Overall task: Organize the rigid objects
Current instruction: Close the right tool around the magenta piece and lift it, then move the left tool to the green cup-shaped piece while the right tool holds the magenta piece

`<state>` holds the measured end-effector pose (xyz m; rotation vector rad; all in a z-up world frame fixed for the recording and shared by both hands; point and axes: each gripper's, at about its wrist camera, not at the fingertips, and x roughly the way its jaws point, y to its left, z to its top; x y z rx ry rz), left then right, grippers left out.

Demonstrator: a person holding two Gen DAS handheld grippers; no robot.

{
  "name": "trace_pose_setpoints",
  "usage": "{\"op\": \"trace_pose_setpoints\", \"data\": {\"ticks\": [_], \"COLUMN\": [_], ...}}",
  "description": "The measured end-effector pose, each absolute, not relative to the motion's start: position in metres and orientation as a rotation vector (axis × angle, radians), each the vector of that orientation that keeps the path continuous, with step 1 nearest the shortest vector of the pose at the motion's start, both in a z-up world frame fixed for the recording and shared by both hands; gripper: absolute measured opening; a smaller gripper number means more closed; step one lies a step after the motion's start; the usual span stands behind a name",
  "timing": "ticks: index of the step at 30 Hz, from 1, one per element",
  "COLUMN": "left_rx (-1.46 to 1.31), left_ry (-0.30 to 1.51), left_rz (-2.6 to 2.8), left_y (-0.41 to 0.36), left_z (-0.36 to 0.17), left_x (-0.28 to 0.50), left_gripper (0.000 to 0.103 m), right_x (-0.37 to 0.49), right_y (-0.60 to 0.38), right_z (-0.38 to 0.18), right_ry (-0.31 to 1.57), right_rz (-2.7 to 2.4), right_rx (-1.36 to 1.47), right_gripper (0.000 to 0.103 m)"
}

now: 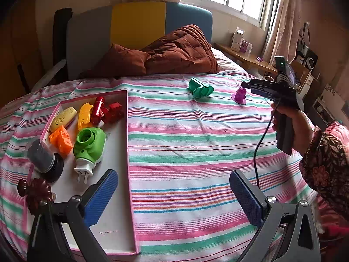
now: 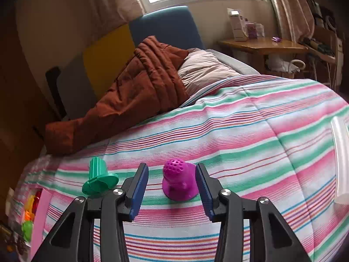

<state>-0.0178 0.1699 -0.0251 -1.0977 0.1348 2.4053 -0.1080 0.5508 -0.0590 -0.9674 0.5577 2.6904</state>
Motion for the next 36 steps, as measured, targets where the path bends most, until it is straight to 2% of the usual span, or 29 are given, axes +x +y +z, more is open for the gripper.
{"op": "trace_pose_setpoints", "data": {"ticks": [4, 6, 10, 17, 22, 26, 28, 31, 36], "left_rx": [-1.09, -1.086, -1.085, -0.99, -0.914, -1.007, -1.043, -1.062, -1.096], "left_ry": [0.15, 0.147, 0.133, 0.097, 0.271, 0.312, 0.387, 0.552, 0.711], "left_rz": [2.418, 2.427, 2.435, 2.491, 2.602, 2.608, 2.619, 2.626, 2.523], "left_y": [0.169, 0.169, 0.173, 0.219, 0.28, 0.318, 0.338, 0.366, 0.395], "left_z": [-0.021, -0.019, -0.015, 0.012, 0.016, 0.0, -0.01, -0.03, -0.058], "left_x": [-0.016, -0.017, -0.025, -0.066, -0.125, -0.179, -0.202, -0.224, -0.233], "left_gripper": [0.103, 0.103, 0.103, 0.103, 0.103, 0.103, 0.103, 0.103, 0.103], "right_x": [-0.13, -0.132, -0.12, -0.093, -0.082, -0.08, -0.079, -0.078, -0.075], "right_y": [0.54, 0.544, 0.547, 0.532, 0.534, 0.535, 0.535, 0.535, 0.538], "right_z": [-0.07, -0.079, -0.08, -0.081, -0.082, -0.083, -0.083, -0.084, -0.086], "right_ry": [0.392, 0.418, 0.494, 0.444, 0.479, 0.477, 0.474, 0.476, 0.503], "right_rz": [2.631, 2.626, 2.659, 2.641, 2.625, 2.621, 2.616, 2.62, 2.628], "right_rx": [-1.023, -1.034, -1.005, -1.008, -0.951, -0.927, -0.916, -0.908, -0.894], "right_gripper": [0.043, 0.032, 0.032, 0.032, 0.032, 0.032, 0.032, 0.032, 0.032]}}
